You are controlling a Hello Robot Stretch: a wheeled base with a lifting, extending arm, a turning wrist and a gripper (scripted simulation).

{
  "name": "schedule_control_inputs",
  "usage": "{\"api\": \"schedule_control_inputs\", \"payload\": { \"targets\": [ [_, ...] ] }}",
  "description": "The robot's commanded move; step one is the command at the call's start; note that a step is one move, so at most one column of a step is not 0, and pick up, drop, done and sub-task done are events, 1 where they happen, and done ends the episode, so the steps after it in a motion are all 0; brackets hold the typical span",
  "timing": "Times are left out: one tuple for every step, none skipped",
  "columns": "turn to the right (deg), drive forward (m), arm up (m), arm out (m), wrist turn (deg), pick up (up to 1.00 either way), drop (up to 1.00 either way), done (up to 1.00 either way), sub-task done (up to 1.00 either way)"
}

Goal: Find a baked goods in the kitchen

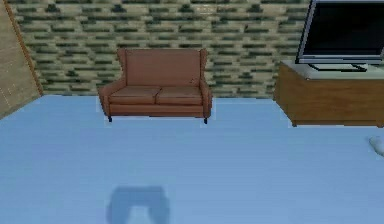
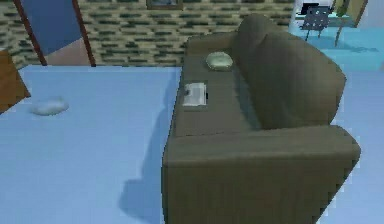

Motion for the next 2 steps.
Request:
{"api": "schedule_control_inputs", "payload": {
  "targets": [
    [9.0,0.0,0.0,0.0,0.0,0.0,0.0,0.0,0.0],
    [0.0,0.35,0.0,0.0,0.0,0.0,0.0,0.0,0.0]
  ]
}}
